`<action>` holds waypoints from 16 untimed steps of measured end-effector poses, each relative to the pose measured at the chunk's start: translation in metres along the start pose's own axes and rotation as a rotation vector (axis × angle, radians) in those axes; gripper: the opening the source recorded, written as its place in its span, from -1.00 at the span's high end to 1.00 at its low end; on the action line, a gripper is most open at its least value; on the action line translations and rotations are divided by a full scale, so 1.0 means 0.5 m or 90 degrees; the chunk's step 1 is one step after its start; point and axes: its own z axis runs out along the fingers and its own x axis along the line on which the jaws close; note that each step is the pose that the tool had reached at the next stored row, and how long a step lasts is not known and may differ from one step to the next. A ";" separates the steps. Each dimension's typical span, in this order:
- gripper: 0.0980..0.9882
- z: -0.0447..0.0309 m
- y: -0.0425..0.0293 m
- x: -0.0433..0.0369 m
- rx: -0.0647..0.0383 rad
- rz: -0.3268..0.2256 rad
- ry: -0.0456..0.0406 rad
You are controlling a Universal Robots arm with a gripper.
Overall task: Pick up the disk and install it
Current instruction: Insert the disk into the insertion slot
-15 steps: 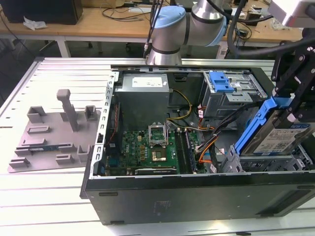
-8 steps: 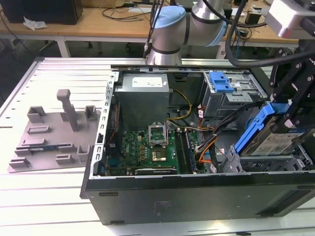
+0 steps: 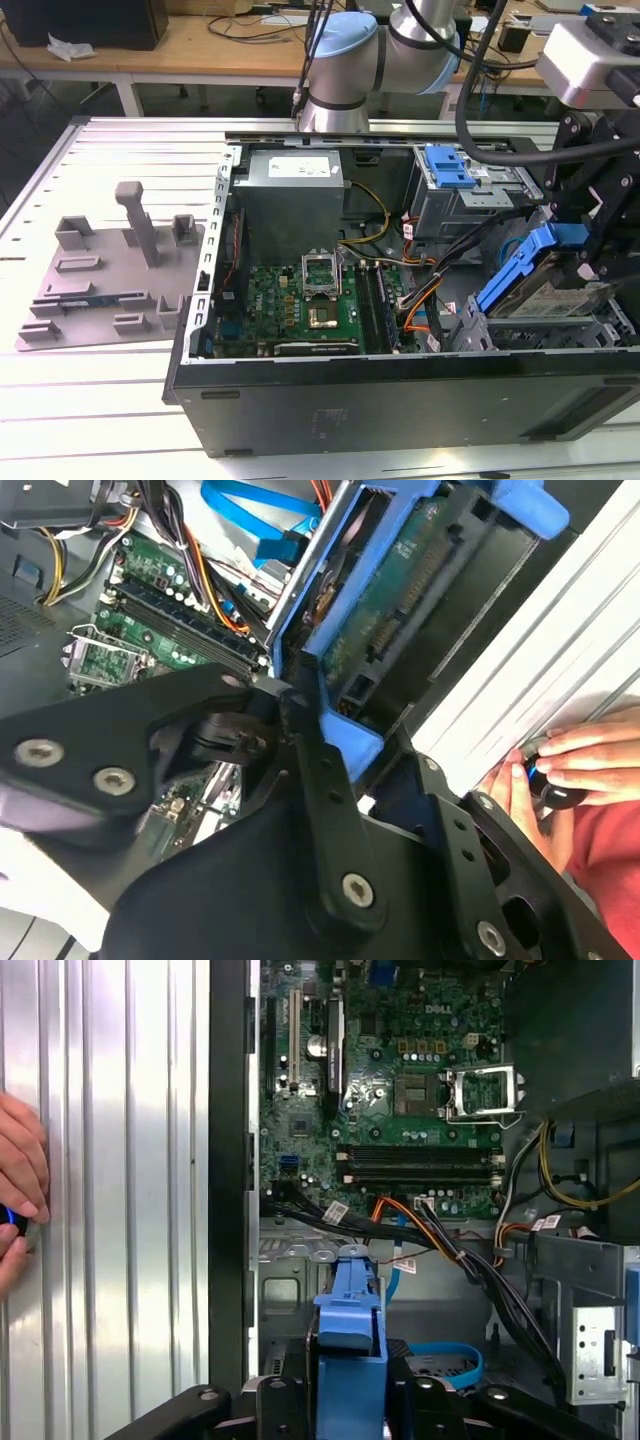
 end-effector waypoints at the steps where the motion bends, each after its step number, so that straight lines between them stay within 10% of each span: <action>1: 0.23 0.000 0.000 0.000 0.000 0.000 0.0001; 16: 0.23 -0.019 0.000 -0.010 0.002 0.000 0.0000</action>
